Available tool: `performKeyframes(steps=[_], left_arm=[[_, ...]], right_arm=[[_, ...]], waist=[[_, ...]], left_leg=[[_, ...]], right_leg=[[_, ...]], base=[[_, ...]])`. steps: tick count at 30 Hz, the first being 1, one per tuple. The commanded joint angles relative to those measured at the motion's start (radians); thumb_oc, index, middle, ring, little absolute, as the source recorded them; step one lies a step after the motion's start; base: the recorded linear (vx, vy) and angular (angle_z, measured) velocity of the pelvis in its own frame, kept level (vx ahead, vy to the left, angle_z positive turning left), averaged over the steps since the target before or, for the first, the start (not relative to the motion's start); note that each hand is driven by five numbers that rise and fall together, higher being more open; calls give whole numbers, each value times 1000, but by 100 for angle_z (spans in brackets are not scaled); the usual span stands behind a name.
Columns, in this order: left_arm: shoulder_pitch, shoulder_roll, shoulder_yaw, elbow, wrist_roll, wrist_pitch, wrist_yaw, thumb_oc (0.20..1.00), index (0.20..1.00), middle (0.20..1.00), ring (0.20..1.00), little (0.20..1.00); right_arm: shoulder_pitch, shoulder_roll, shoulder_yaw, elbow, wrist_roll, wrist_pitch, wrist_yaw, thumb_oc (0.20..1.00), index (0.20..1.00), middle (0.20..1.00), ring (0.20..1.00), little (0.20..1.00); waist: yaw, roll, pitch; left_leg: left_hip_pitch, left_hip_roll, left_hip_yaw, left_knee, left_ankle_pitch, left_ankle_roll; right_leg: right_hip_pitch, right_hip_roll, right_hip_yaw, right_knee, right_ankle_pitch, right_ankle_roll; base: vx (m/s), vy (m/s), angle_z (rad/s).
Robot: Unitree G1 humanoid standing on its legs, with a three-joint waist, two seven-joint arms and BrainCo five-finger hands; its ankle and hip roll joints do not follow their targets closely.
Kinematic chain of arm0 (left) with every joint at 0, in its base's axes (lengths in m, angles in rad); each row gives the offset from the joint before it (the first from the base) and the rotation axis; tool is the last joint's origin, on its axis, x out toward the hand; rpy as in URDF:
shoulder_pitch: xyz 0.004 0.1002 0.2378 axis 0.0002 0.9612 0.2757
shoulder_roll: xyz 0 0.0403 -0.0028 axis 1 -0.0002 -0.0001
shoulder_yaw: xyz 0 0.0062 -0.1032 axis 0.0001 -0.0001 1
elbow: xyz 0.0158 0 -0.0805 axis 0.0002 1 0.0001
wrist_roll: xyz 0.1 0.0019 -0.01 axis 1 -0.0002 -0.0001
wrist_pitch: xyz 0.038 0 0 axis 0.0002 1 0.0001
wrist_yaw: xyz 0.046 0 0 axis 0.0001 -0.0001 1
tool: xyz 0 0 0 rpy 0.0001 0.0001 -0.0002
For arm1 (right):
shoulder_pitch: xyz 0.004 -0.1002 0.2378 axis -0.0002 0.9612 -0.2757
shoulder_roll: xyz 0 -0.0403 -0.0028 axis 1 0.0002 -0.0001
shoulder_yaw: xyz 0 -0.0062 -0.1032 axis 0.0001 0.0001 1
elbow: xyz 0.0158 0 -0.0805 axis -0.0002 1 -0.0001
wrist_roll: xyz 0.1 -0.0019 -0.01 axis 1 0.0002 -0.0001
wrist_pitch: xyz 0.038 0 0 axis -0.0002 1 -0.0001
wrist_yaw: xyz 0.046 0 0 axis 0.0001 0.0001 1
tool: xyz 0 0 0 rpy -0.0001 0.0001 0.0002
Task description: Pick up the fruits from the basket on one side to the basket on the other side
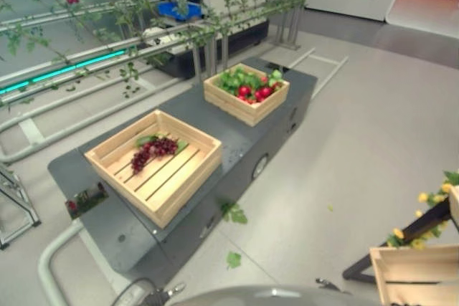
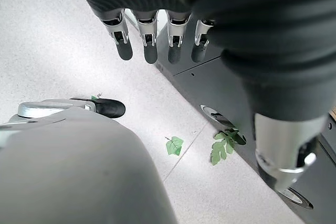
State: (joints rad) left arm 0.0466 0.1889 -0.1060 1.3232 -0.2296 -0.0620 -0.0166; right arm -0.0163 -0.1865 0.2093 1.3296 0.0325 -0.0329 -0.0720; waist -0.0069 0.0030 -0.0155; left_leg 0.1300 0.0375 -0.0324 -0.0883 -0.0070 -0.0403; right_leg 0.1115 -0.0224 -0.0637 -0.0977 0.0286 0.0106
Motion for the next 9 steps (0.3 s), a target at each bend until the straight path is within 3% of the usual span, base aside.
performKeyframes(steps=[1,9], left_arm=[[-66,-53,-25,81,-1,-1,1,1000,1000,1000,1000,1000],[-64,-51,-25,81,5,-4,0,1000,1000,1000,1000,1000]], right_arm=[[-60,7,8,64,2,4,-12,1000,1000,1000,1000,1000],[-41,-17,5,61,-8,4,-4,1000,1000,1000,1000,1000]], waist=[[24,-8,8],[17,-8,11]], left_leg=[[-9,-13,-4,21,-43,9],[-6,-19,-3,6,-41,9]], right_leg=[[17,-16,-16,23,-81,64],[19,-21,-15,19,-80,68]], base=[[39,32,0],[0,0,0]])
